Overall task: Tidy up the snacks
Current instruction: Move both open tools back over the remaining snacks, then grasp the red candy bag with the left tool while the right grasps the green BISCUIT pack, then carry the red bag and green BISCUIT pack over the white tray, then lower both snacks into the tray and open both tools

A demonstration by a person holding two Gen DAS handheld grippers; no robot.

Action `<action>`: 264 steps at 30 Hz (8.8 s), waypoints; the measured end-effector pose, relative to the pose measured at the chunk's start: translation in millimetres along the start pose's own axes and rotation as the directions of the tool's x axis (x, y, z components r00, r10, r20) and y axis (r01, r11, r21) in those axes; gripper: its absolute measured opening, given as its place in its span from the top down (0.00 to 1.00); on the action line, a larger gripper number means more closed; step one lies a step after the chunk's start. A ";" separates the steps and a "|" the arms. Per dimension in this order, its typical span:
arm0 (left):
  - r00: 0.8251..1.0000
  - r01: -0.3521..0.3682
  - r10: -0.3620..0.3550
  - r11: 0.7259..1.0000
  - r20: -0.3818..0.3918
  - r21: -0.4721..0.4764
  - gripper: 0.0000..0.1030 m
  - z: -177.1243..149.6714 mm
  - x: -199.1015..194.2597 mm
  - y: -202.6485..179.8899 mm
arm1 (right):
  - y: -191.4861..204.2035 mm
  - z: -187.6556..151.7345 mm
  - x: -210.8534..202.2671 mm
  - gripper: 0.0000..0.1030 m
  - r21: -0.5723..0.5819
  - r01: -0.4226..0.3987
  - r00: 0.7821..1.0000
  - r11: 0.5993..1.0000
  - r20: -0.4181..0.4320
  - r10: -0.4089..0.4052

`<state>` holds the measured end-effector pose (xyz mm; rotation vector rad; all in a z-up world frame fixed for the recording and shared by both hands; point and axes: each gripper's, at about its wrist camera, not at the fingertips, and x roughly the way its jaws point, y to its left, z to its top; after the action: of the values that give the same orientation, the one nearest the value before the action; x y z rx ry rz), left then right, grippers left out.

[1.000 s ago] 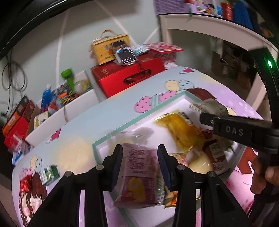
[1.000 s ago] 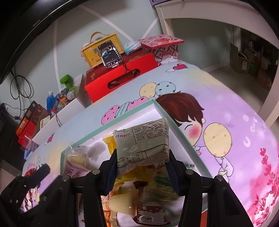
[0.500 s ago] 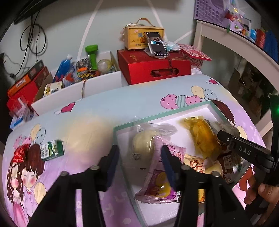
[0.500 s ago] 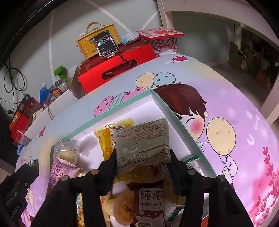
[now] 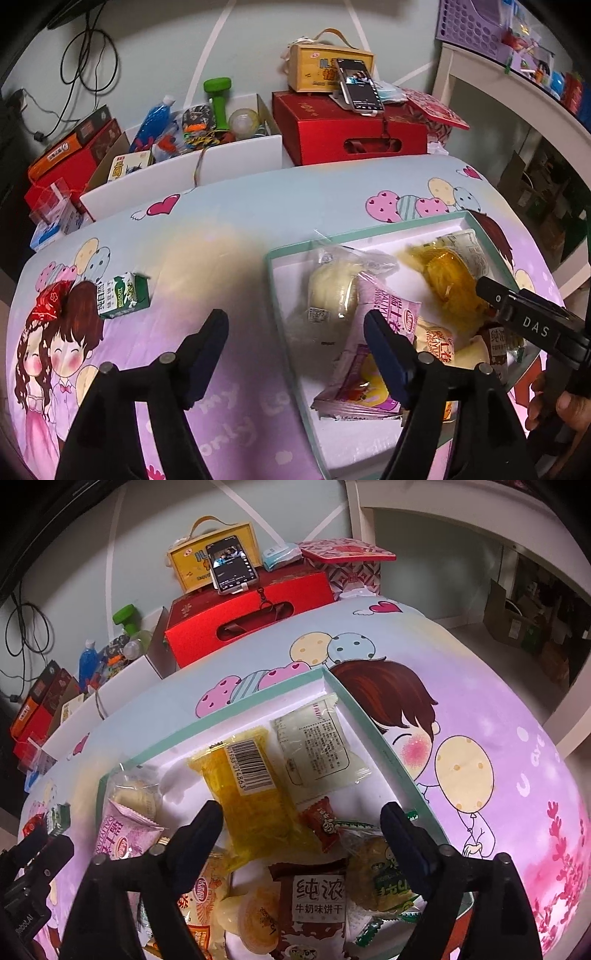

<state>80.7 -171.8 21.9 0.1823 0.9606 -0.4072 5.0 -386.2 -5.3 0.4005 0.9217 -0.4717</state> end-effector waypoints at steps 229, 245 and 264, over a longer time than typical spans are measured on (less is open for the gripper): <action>0.989 0.148 -0.148 0.988 0.008 0.055 0.38 11.0 7.7 -35.3 | 33.6 -11.0 -5.4 0.28 -0.044 -0.002 0.996 0.999 -0.085 -0.002; 0.986 0.167 -0.167 0.986 -0.013 0.023 0.37 12.1 6.6 -29.6 | 32.9 -11.0 -4.0 0.27 -0.048 0.005 0.996 0.999 -0.089 -0.009; 0.972 0.234 -0.233 0.972 0.011 -0.033 0.37 15.0 -2.5 -19.5 | 35.0 -11.0 -2.9 0.27 -0.064 0.000 0.996 0.998 -0.089 -0.006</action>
<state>82.7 -193.9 33.0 0.0363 0.9851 -0.6069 15.4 -350.9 -4.4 0.3646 1.0211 -0.4291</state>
